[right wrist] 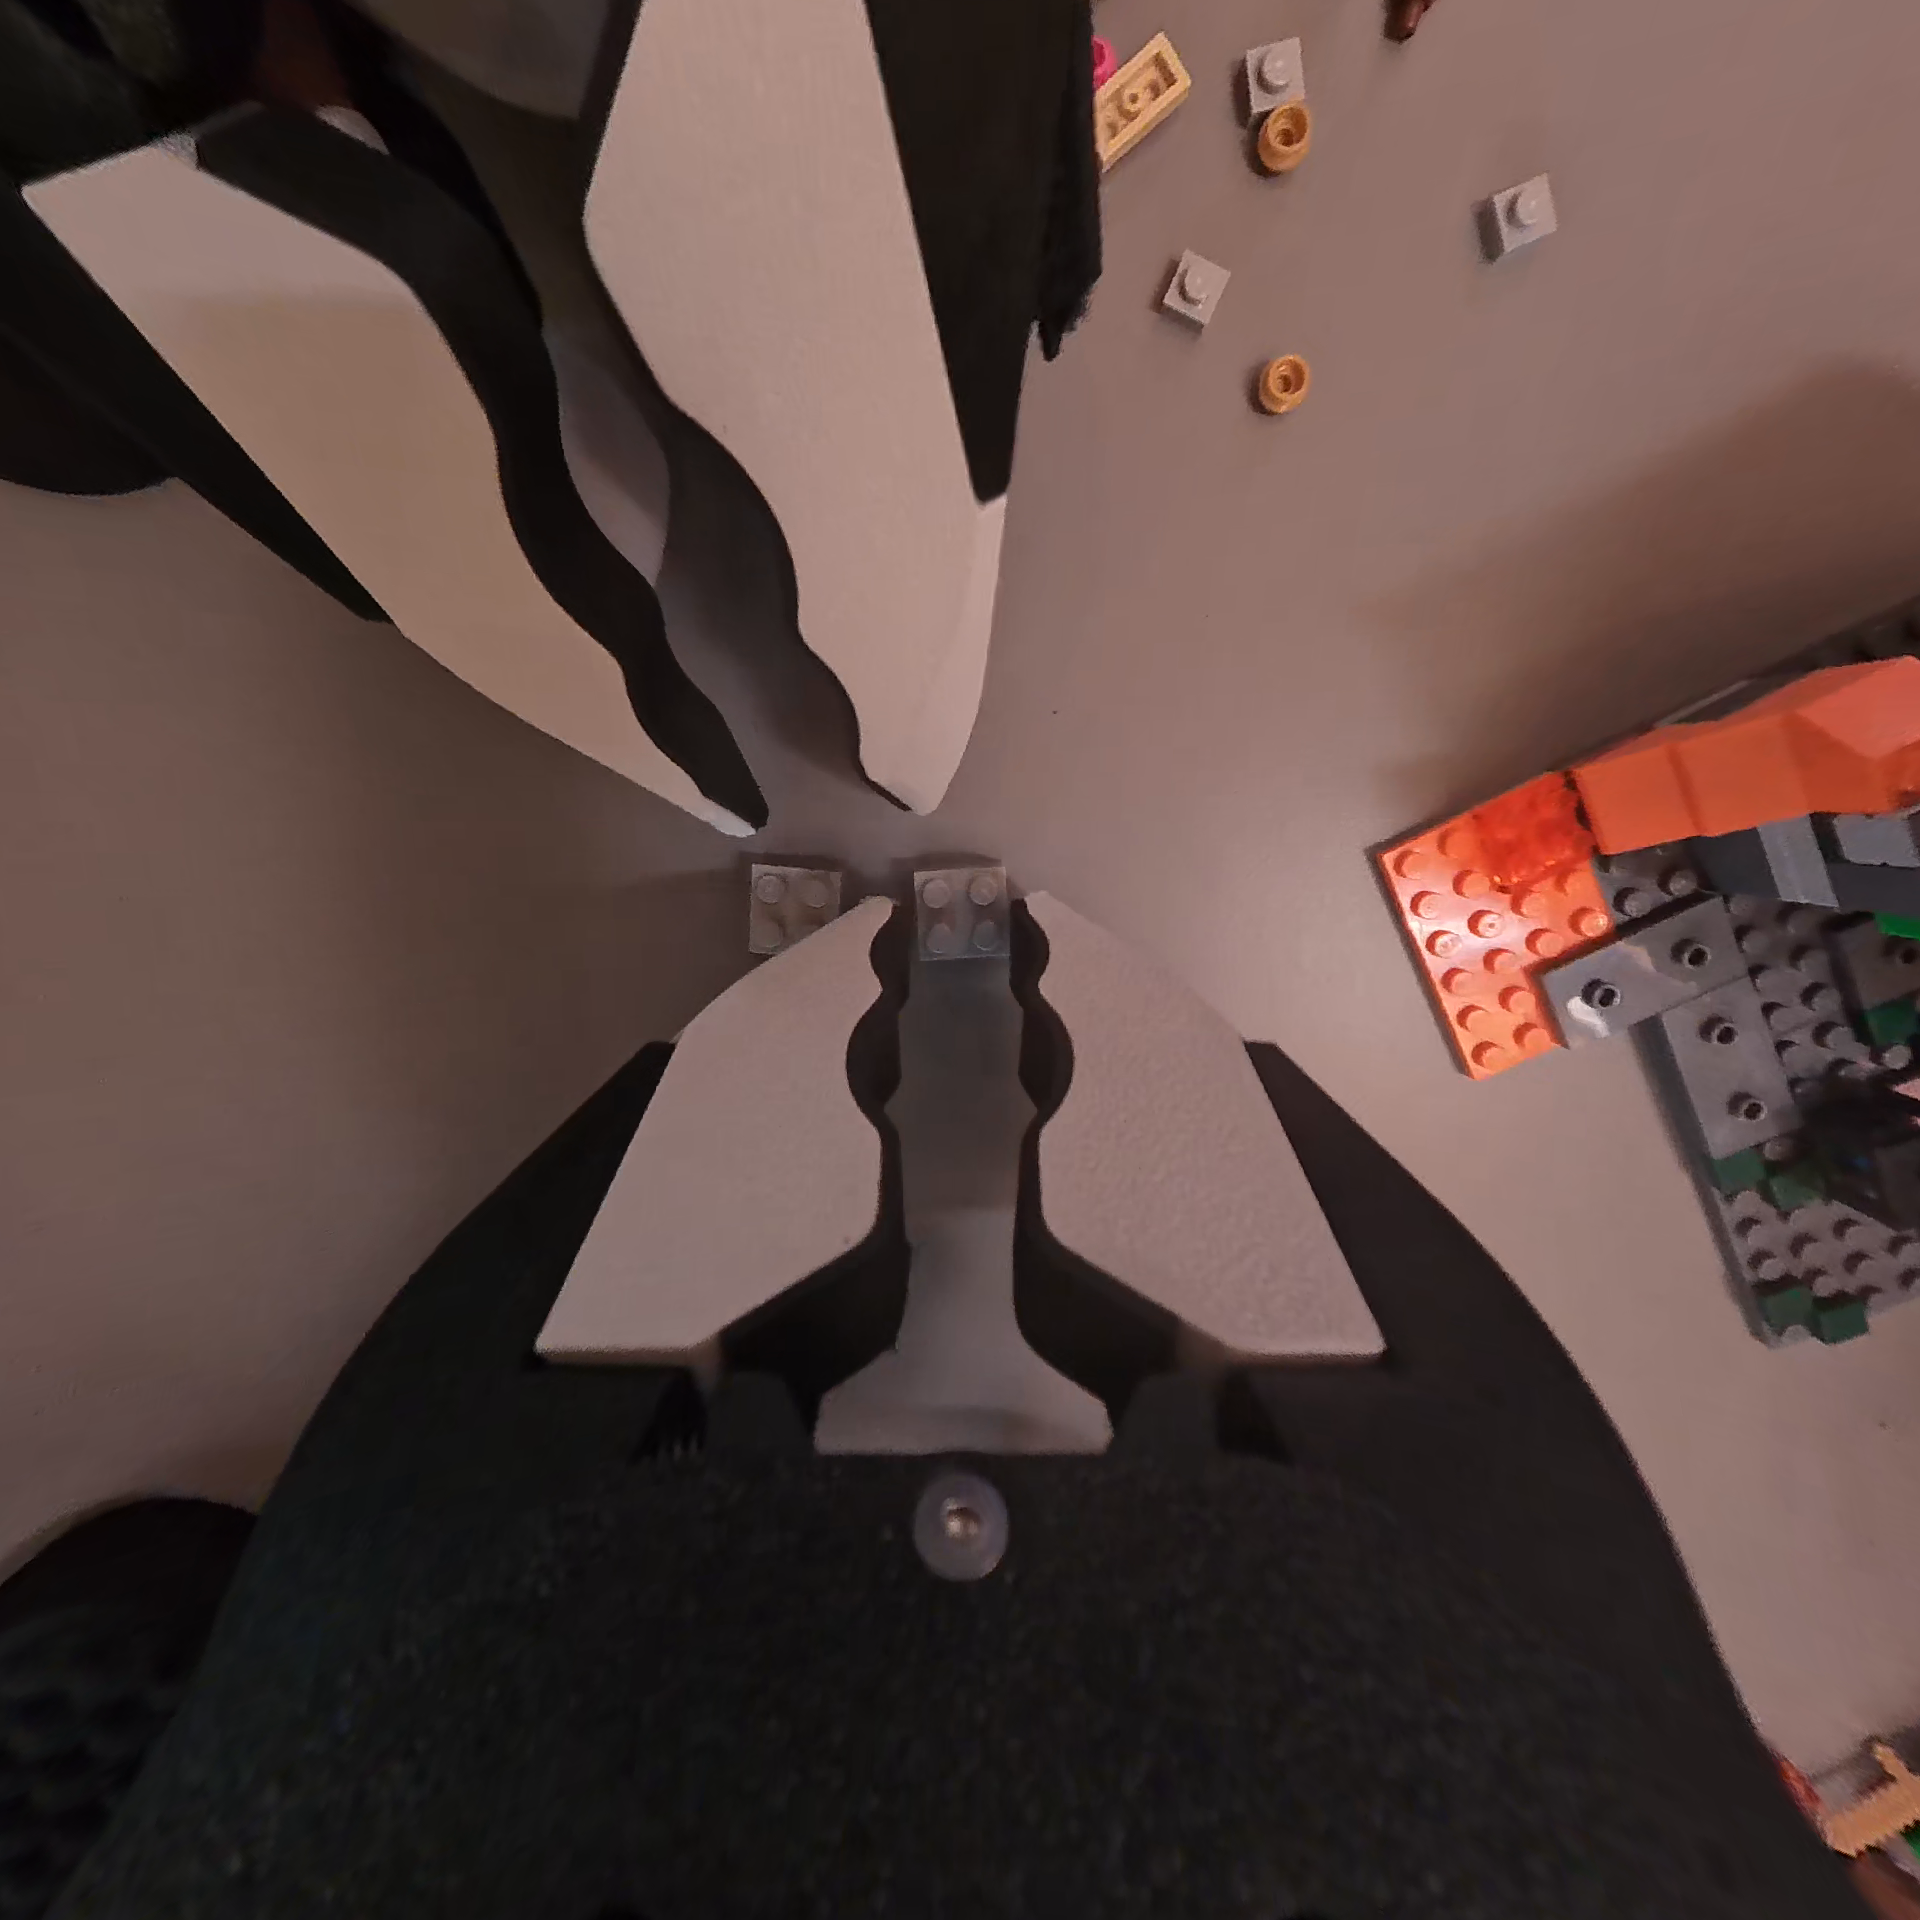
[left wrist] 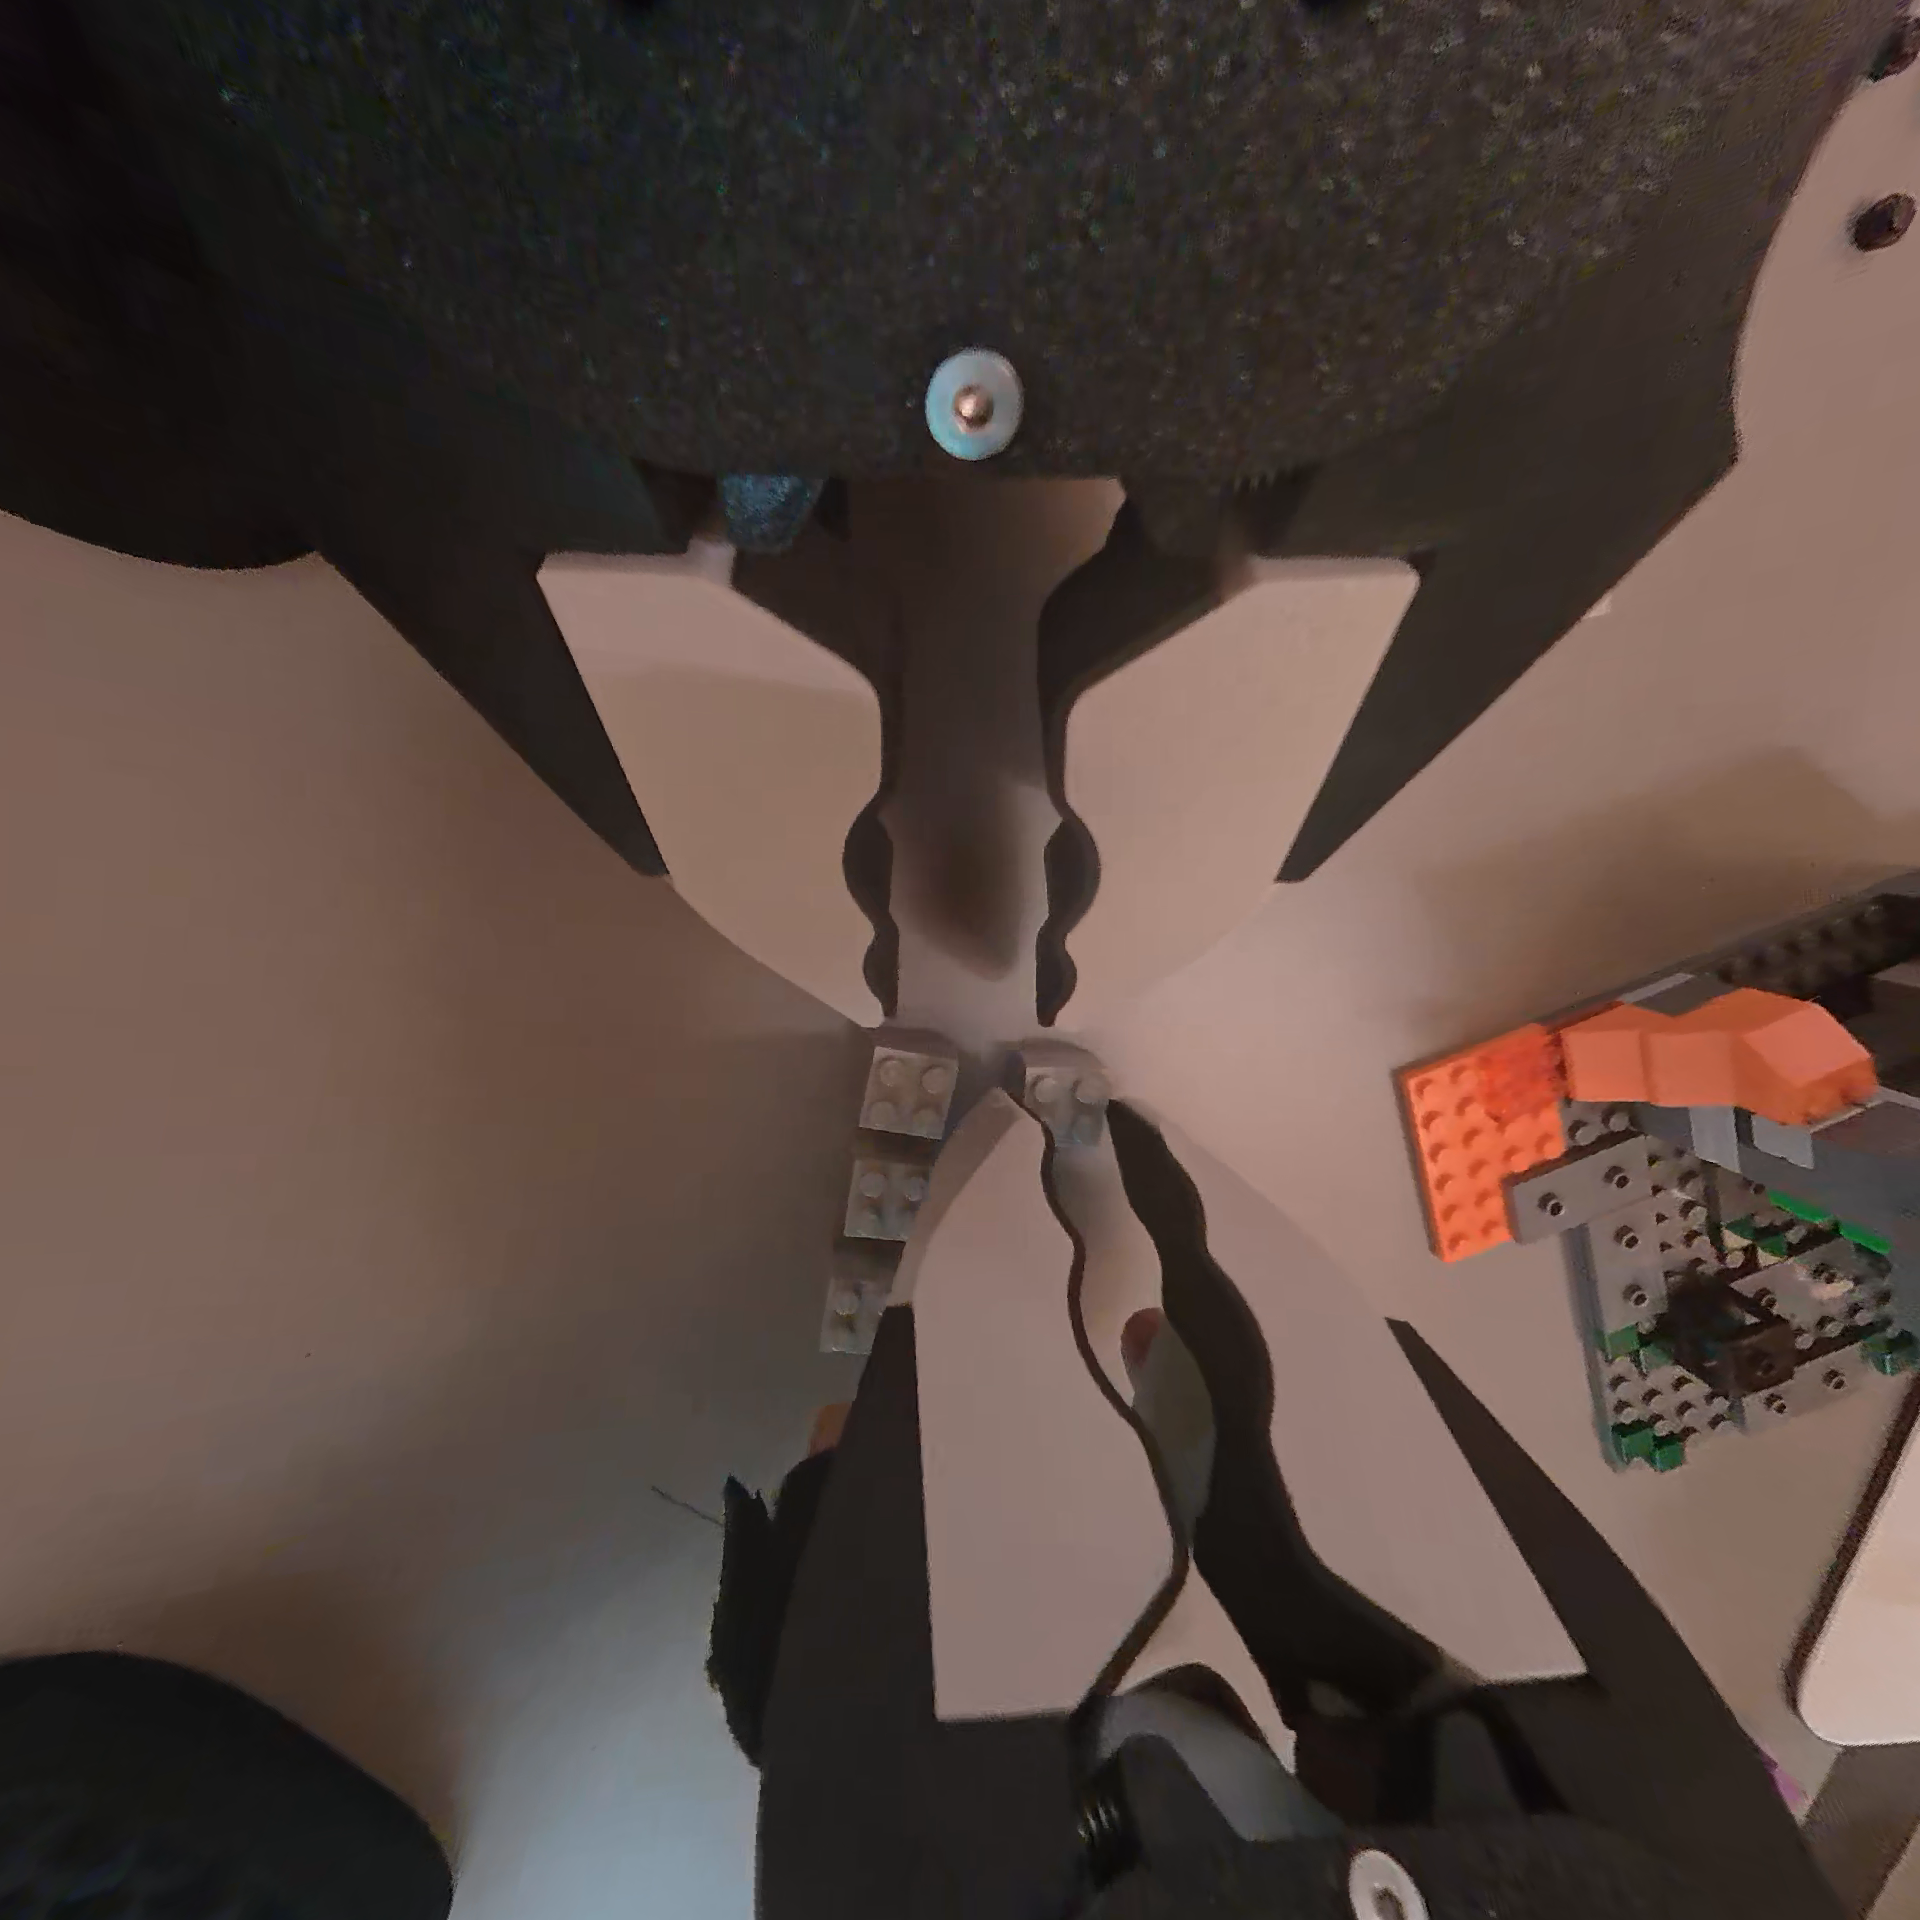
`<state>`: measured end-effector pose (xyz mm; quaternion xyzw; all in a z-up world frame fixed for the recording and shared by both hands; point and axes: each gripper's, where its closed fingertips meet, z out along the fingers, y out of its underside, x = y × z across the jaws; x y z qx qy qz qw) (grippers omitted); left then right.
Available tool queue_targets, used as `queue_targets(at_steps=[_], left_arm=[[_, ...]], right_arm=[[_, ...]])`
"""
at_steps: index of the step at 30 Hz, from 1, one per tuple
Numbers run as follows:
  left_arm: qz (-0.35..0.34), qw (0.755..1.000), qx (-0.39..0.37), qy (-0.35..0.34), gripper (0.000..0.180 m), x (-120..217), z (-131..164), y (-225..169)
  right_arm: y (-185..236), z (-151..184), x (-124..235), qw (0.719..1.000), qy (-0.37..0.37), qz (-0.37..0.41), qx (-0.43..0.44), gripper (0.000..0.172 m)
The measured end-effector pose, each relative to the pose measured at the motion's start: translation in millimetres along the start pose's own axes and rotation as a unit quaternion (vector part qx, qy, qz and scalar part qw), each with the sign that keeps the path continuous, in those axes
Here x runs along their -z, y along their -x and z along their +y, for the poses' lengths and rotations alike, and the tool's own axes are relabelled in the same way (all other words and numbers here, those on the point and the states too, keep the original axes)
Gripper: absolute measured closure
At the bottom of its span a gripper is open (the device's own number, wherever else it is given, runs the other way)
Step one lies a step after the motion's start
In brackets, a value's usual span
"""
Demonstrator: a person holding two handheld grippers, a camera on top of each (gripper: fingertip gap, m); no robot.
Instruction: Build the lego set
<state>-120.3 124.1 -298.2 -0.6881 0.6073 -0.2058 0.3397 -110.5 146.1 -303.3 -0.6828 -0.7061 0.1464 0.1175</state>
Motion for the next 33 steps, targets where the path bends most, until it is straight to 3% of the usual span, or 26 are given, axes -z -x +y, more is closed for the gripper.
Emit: queue_targets(at_steps=[4, 10, 18, 20, 33], left_arm=[[-0.002, 1.000, 0.000, 0.000, 0.156, 0.3, -0.2, 0.4], [-0.005, 1.000, 0.003, -0.004, 0.157, 1.5, -1.4, 2.0], [-0.007, 1.000, 0.006, -0.014, 0.157, 4.9, -5.5, 2.8], [-0.007, 1.000, 0.005, -0.014, 0.157, 5.1, -5.4, 2.7], [-0.011, 1.000, 0.001, -0.011, 0.157, 6.3, -5.1, 2.9]], right_arm=[[0.9, -2.4, 11.9, 1.000, -0.019, -0.011, -0.012, 0.151], [14.4, 22.2, 30.2, 1.000, 0.019, -0.002, 0.018, 0.148], [31.4, 49.2, 20.2, 0.996, 0.080, 0.013, 0.041, 0.145], [30.8, 50.1, 17.8, 0.996, 0.081, 0.014, 0.040, 0.156], [-0.6, 30.0, 13.2, 0.999, 0.046, 0.027, 0.003, 0.156]])
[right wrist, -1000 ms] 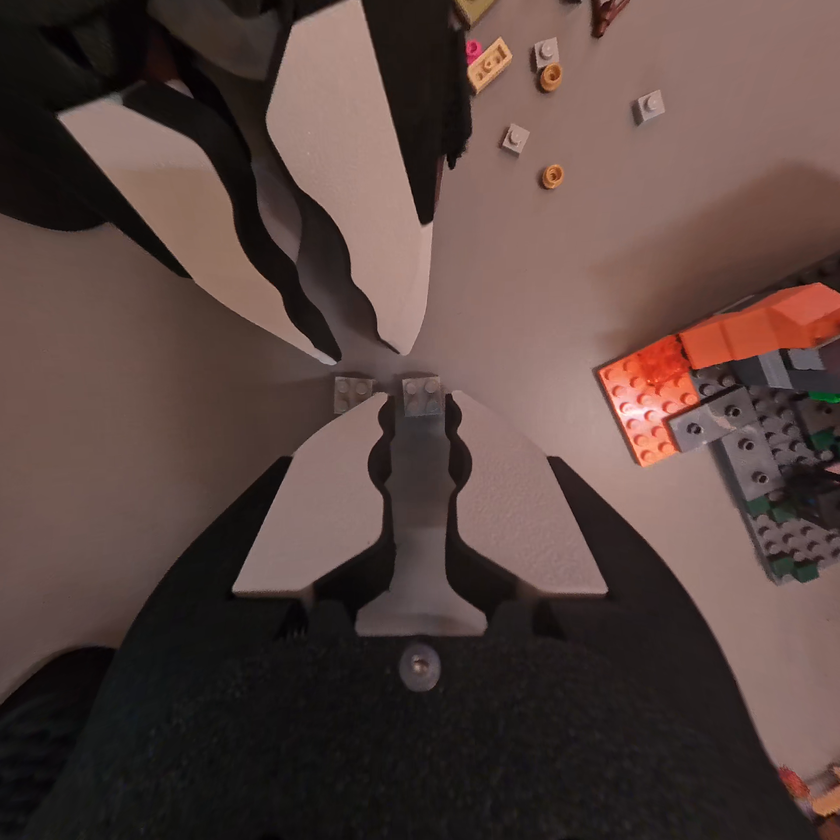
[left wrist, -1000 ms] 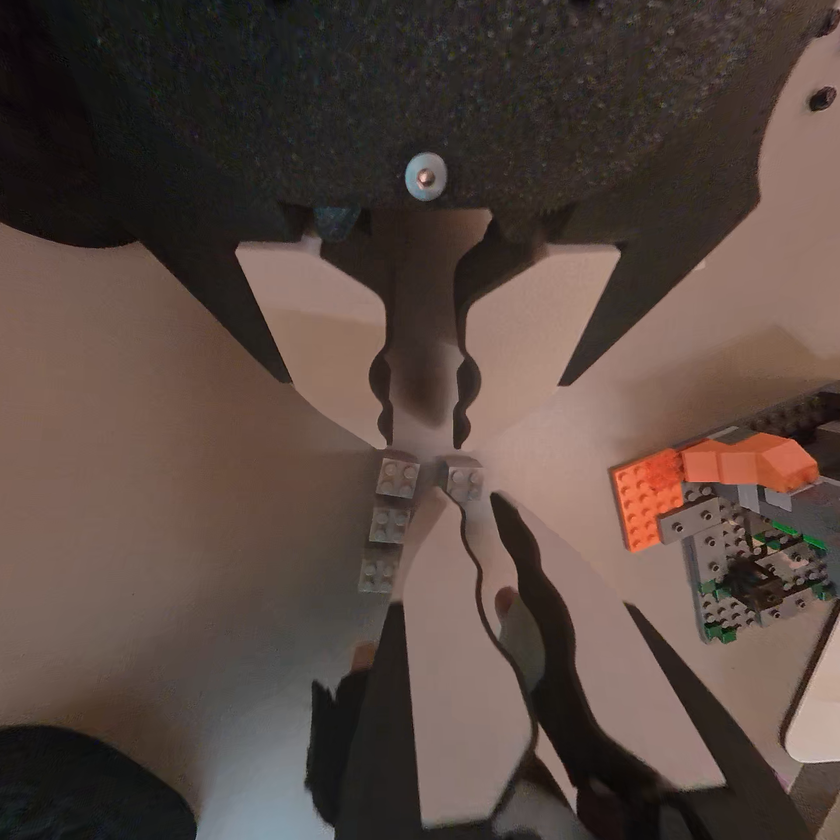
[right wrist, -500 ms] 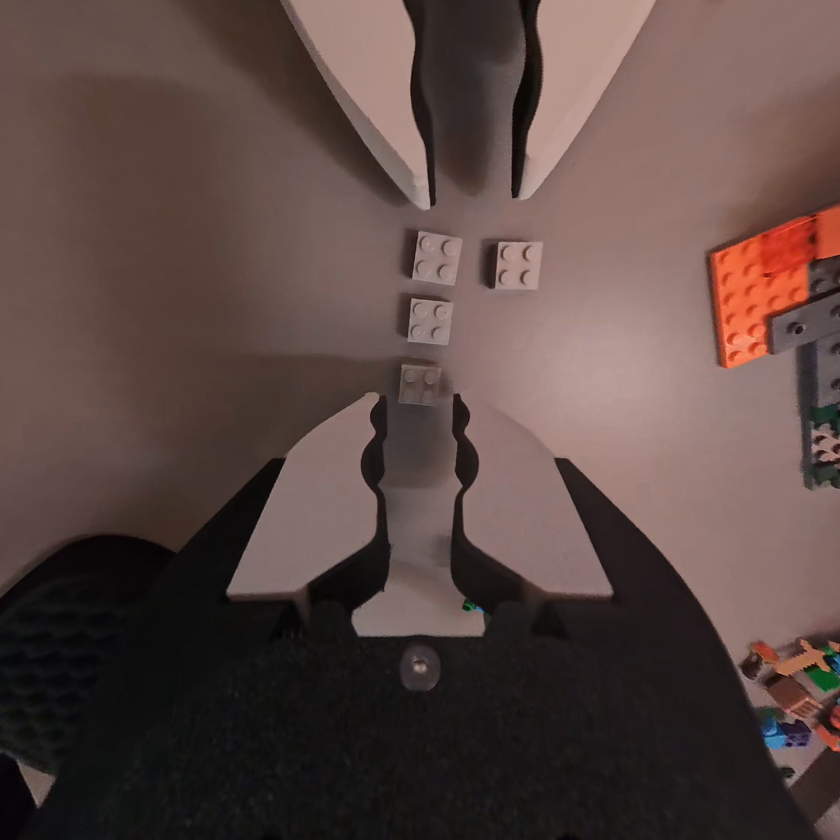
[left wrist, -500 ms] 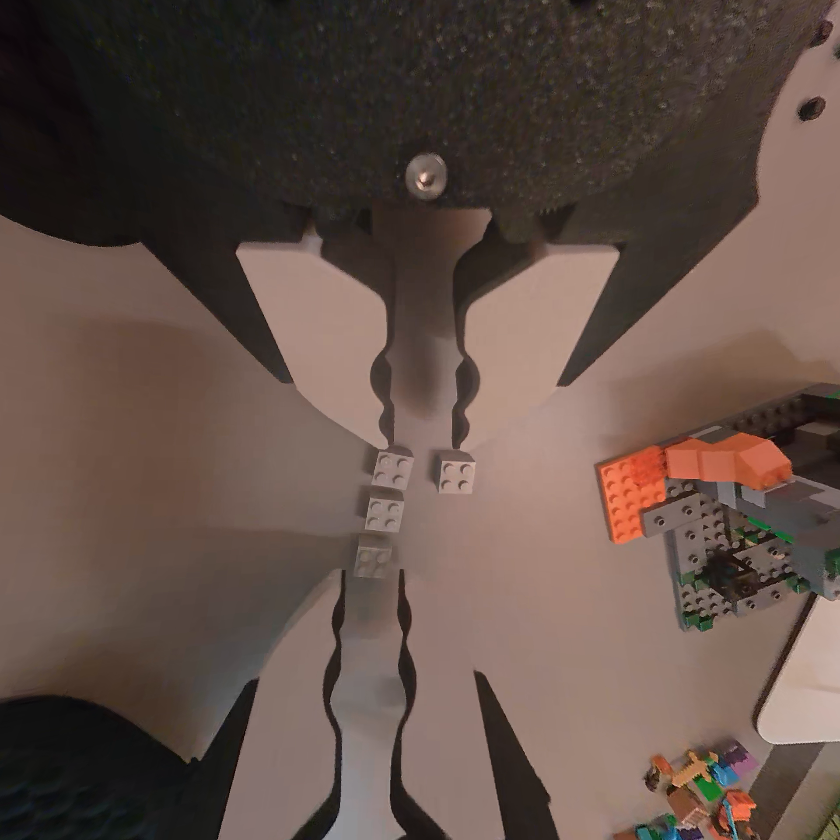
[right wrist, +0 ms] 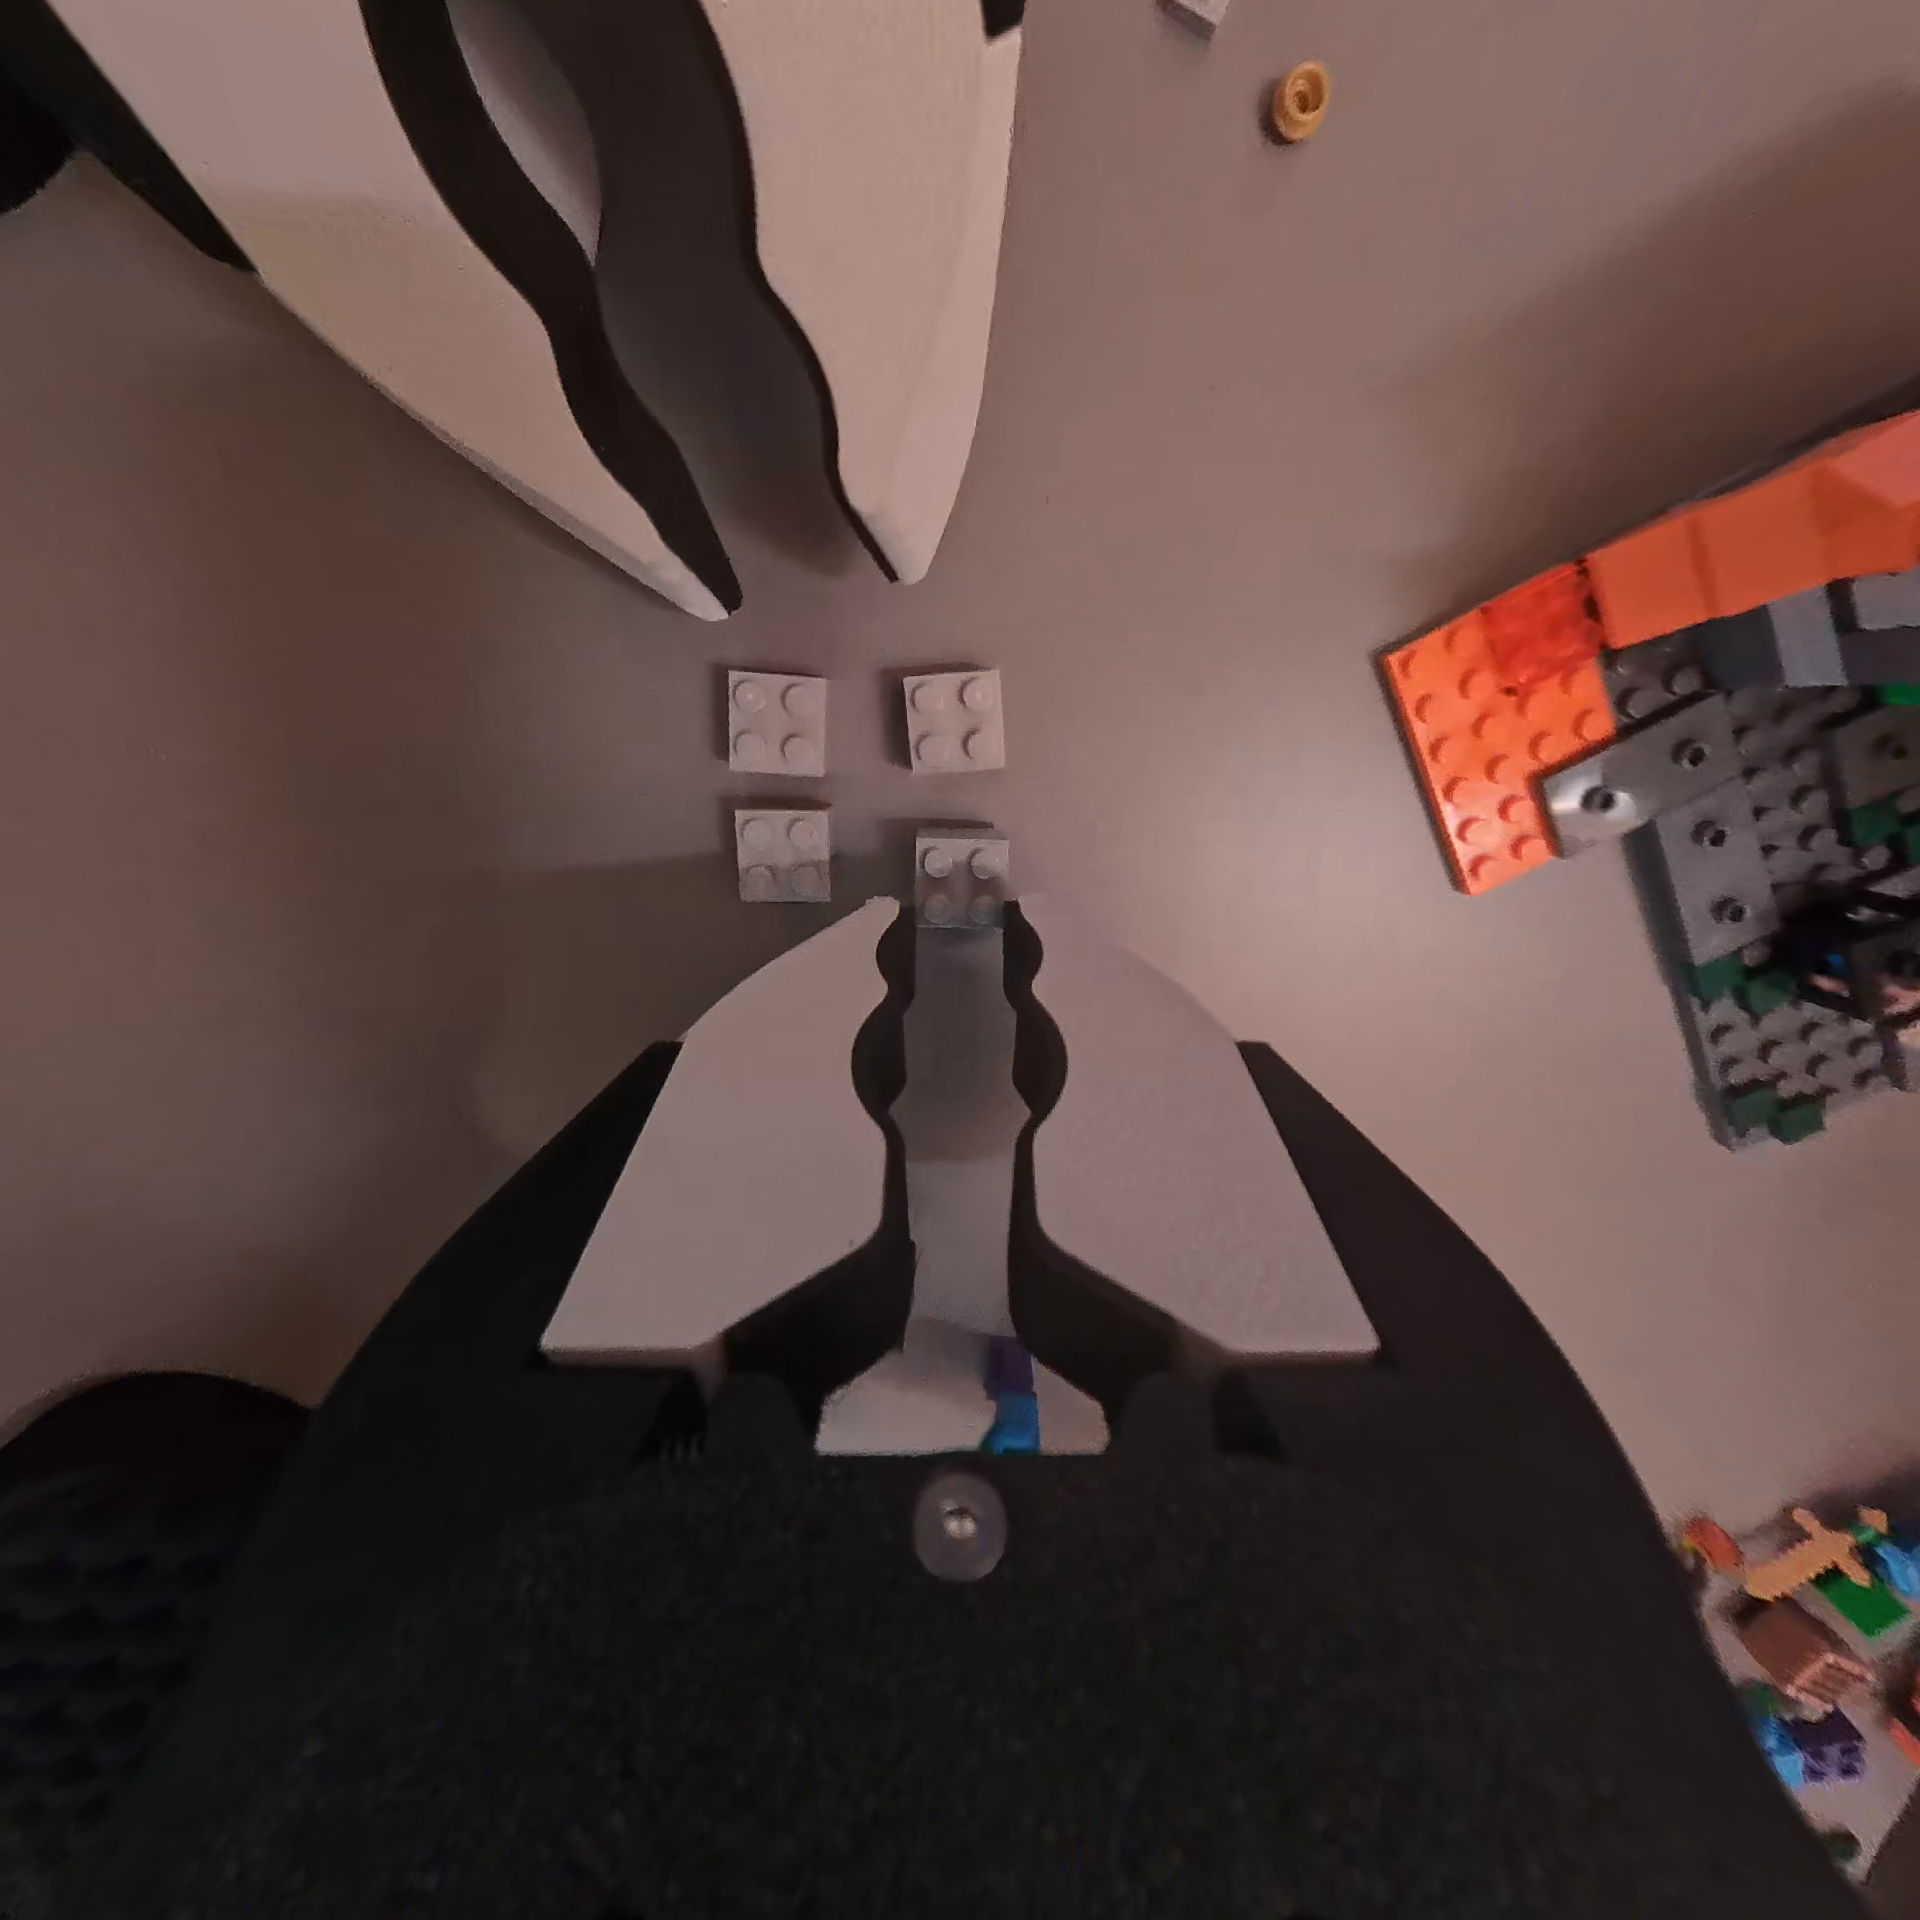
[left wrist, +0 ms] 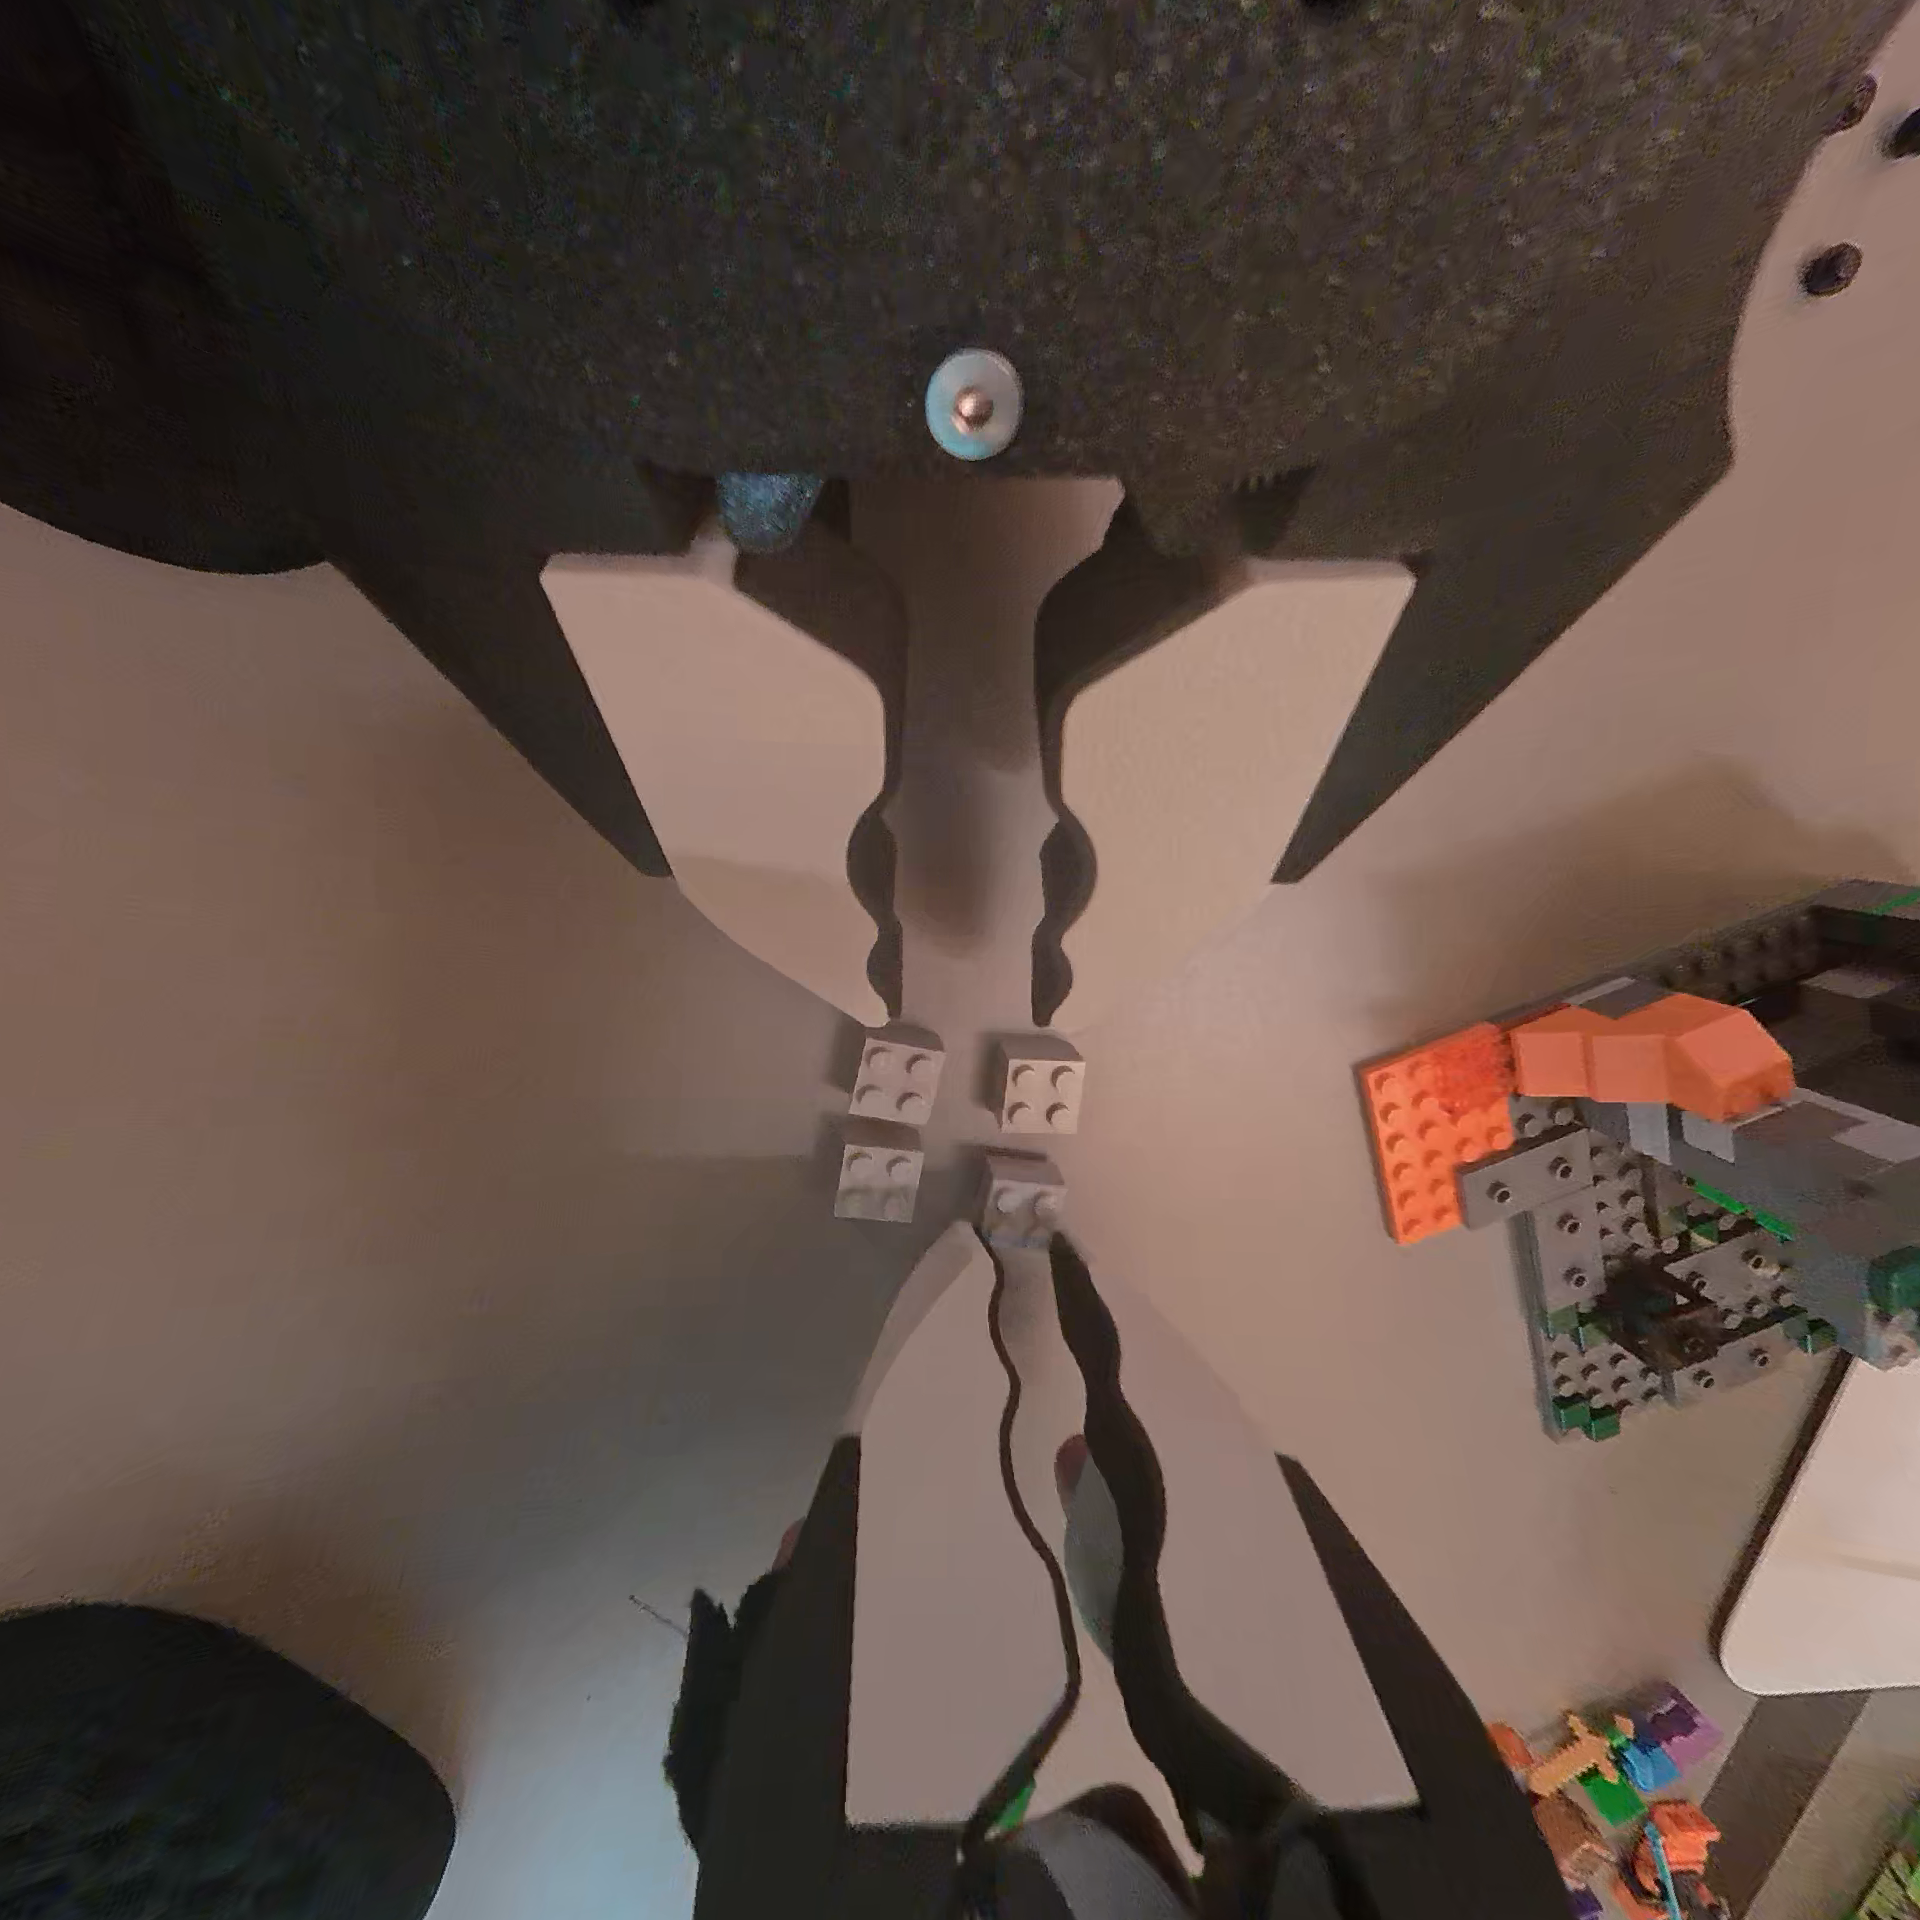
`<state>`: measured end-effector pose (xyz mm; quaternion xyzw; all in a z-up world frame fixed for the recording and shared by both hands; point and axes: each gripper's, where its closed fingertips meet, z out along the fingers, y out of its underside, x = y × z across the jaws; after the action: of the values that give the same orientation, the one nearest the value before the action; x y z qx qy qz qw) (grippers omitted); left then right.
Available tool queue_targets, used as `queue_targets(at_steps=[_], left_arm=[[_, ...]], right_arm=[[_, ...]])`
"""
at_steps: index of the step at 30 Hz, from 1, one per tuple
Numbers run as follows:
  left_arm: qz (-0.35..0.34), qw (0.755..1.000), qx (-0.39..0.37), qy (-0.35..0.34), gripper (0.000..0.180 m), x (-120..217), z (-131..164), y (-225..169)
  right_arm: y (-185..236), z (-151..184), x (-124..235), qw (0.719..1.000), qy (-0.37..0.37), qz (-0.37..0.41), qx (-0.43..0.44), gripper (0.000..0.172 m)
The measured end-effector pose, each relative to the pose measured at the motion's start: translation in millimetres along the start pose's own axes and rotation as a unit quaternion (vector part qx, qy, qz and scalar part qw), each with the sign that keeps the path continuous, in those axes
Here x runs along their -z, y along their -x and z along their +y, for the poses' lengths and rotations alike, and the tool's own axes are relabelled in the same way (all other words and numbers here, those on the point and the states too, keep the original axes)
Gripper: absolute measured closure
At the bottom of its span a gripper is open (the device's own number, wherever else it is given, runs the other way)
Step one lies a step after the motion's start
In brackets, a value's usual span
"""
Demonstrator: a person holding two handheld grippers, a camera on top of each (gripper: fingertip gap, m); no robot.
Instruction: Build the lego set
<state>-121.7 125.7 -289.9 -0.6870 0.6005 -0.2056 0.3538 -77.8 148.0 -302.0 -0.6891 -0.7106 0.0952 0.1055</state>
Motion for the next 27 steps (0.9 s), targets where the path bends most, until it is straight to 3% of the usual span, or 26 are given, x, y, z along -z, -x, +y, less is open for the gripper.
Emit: queue_targets(at_steps=[8, 16, 20, 27], left_arm=[[-0.006, 1.000, 0.002, -0.008, 0.158, 2.4, -2.1, 2.4], [-0.042, 0.998, -0.001, -0.045, 0.161, 9.9, -16.2, 12.1], [-0.122, 0.987, 0.004, -0.105, 0.164, 26.5, -33.9, 36.3], [-0.171, 0.964, 0.034, -0.201, 0.180, 56.9, -62.3, 47.4]], right_arm=[[2.4, -9.2, 1.5, 1.000, -0.024, 0.001, -0.003, 0.151], [-3.6, -22.4, 44.2, 0.988, -0.131, 0.068, -0.046, 0.148], [-6.2, -19.8, 79.0, 0.964, -0.224, 0.110, -0.090, 0.145], [-6.6, 9.6, 129.2, 0.899, -0.364, 0.196, -0.145, 0.144]])
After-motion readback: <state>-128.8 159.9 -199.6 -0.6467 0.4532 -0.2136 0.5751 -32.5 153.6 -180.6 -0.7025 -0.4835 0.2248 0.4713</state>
